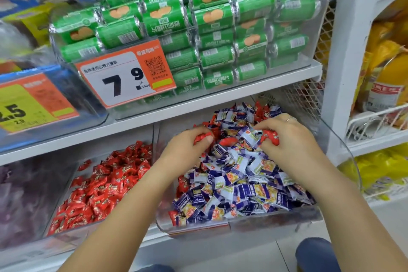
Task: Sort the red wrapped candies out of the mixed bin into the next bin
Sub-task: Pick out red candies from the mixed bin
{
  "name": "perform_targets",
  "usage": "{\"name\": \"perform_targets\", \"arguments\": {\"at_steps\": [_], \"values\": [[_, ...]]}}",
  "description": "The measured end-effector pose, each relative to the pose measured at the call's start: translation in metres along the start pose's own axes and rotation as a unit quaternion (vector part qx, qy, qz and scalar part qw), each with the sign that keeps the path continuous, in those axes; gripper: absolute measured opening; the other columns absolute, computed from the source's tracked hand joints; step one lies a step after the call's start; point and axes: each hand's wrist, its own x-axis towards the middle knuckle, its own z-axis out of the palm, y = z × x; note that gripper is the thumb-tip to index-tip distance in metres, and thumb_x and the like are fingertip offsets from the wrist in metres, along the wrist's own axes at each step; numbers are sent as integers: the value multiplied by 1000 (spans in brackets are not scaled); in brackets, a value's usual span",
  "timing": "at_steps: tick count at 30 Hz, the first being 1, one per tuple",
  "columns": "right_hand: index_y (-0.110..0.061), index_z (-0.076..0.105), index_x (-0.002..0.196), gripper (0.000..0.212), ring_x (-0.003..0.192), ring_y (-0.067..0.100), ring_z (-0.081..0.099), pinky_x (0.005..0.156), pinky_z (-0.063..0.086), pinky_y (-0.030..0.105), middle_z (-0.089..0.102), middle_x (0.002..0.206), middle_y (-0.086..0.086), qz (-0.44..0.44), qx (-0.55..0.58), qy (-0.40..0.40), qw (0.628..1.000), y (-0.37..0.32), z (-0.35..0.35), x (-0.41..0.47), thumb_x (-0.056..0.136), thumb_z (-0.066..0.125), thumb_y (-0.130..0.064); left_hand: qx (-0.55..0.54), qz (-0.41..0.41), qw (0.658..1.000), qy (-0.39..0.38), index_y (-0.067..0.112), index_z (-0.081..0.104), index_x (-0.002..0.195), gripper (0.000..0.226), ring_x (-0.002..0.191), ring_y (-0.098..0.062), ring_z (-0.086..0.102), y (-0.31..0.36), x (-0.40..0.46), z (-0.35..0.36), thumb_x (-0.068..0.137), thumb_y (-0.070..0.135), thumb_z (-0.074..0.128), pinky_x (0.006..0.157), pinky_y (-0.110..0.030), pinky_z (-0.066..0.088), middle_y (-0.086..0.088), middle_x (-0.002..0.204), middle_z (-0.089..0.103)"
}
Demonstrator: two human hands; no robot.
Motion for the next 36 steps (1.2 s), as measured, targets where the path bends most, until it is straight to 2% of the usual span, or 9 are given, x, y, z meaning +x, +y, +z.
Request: {"name": "perform_targets", "arguments": {"at_steps": [4, 9, 12, 18, 22, 25, 29, 32, 36], "values": [[-27, 61, 118, 32, 86, 18, 54, 74, 40, 28, 48, 120, -3, 0, -1, -15, 1000, -8, 3, 1, 91, 50, -14, -128, -13, 992, -15, 27, 64, 109, 23, 76, -7, 57, 2, -11, -11, 96, 37, 49, 60, -10, 42, 5, 98, 66], [-25, 61, 117, 28, 91, 23, 58, 81, 45, 34, 50, 123, 0, -10, -12, -36, 999, -21, 9, 1, 93, 49, -18, -314, -70, 946, -25, 25, 67, 103, 17, 69, -14, 56, -2, -22, -24, 95, 31, 53, 71, -31, 48, 4, 78, 61], [-24, 61, 118, 28, 92, 20, 54, 77, 41, 31, 50, 121, 0, -21, -25, -48, 998, -26, 13, 1, 93, 49, -17, -274, -50, 960, -6, 31, 66, 99, 15, 73, -23, 60, -7, -25, -27, 95, 36, 53, 76, -41, 52, 2, 84, 63], [-25, 60, 120, 31, 90, 14, 51, 74, 36, 27, 50, 124, -2, -39, -29, -58, 997, -33, 21, 2, 92, 49, -16, -304, -21, 952, 15, 32, 65, 92, 15, 73, -13, 55, -21, -53, -44, 95, 34, 51, 66, -27, 49, 3, 81, 55], [-24, 60, 120, 31, 100, 20, 55, 80, 40, 29, 51, 124, -1, -57, -36, -64, 996, -42, 28, -1, 92, 49, -16, -403, -71, 910, 61, 29, 67, 86, 17, 62, -10, 53, -44, -79, -64, 95, 27, 52, 55, -25, 42, 4, 72, 56], [-24, 60, 121, 32, 103, 18, 52, 80, 38, 29, 52, 121, 0, -72, -49, -77, 993, -48, 35, -4, 92, 50, -15, -319, -118, 926, 161, 28, 66, 96, 13, 74, -12, 55, -77, -83, -68, 94, 29, 54, 72, -33, 49, 5, 79, 60], [-27, 59, 121, 33, 91, 16, 54, 78, 40, 30, 51, 125, -1, -78, -56, -107, 990, -52, 41, -7, 91, 51, -15, -514, -245, 814, 118, 21, 63, 106, 18, 90, -14, 60, -115, -82, -66, 98, 20, 46, 87, -41, 48, 0, 95, 64], [-27, 59, 122, 35, 100, 20, 57, 88, 43, 33, 50, 130, 0, -76, -68, -112, 989, -54, 43, -8, 91, 51, -15, -561, -272, 770, 137, 19, 61, 115, 24, 117, -18, 51, -138, -84, -65, 98, 19, 43, 93, -40, 45, -6, 119, 60], [-28, 59, 122, 34, 88, 20, 60, 84, 46, 35, 51, 130, 0, -75, -80, -115, 987, -54, 46, -7, 90, 52, -16, -515, -267, 795, 177, 17, 60, 120, 28, 120, -19, 48, -139, -87, -68, 97, 19, 45, 86, -35, 49, -5, 124, 59]]}}
